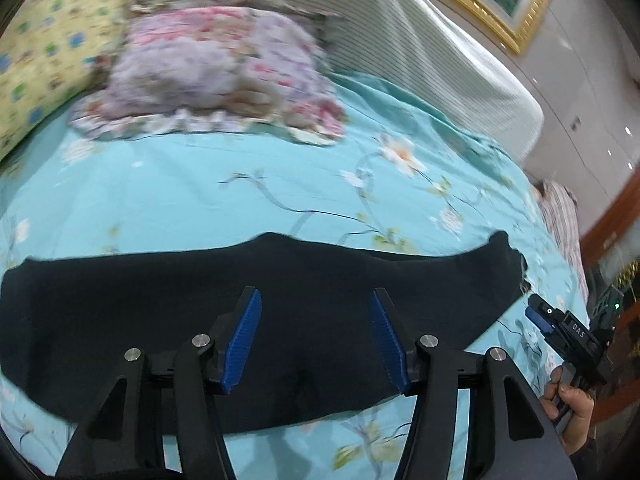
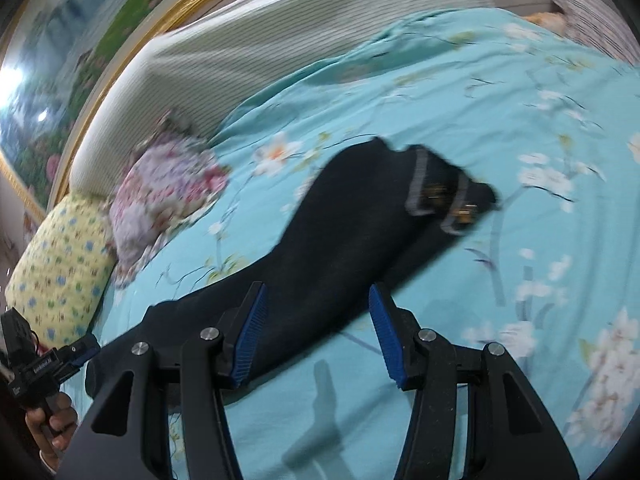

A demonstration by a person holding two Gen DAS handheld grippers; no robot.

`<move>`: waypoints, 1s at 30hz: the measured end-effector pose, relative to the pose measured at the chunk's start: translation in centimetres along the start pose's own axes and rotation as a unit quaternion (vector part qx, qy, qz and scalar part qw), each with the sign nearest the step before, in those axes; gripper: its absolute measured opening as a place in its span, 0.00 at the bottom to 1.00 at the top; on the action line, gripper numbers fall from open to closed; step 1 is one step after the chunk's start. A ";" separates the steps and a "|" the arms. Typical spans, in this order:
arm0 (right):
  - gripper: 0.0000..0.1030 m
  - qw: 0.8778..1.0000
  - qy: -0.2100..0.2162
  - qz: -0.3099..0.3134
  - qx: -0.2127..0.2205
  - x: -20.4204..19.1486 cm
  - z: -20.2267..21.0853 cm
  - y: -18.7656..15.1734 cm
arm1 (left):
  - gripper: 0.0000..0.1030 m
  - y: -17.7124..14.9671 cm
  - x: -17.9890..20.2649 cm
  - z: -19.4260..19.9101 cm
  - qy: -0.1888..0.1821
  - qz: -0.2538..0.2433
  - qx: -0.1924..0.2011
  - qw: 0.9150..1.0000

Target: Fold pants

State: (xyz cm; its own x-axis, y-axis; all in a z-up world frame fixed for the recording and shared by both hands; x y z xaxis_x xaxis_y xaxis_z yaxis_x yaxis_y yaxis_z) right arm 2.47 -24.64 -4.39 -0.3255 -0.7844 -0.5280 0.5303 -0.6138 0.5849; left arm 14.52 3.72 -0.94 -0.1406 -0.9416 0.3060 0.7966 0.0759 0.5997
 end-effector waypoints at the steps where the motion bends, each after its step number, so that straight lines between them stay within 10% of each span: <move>1: 0.52 1.000 -0.003 -0.009 0.002 0.6 0.1 0.2 | 0.56 0.2 1.0 -0.6 -0.006 -0.009 -0.005 1.000; 30: 0.52 0.987 -0.012 -0.160 0.013 7.6 -3.2 4.4 | 0.61 3.9 21.5 -16.8 -0.107 -0.185 -0.121 0.969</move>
State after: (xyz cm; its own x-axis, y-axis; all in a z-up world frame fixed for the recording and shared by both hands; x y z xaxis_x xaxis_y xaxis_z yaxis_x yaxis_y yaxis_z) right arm 4.87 -33.00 -7.80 -0.4919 -0.5511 -0.6741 0.3771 -0.8326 0.4056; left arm 24.54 -21.75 -4.44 -0.5416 -0.7980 0.2643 0.7792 -0.3587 0.5139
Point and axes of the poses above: each gripper's, at about its wrist camera, not at the fingertips, and z roughly against the way its jaws point, x to its right, y to its top, the point moved 10 cm from there along -z, roughly the way its jaws point
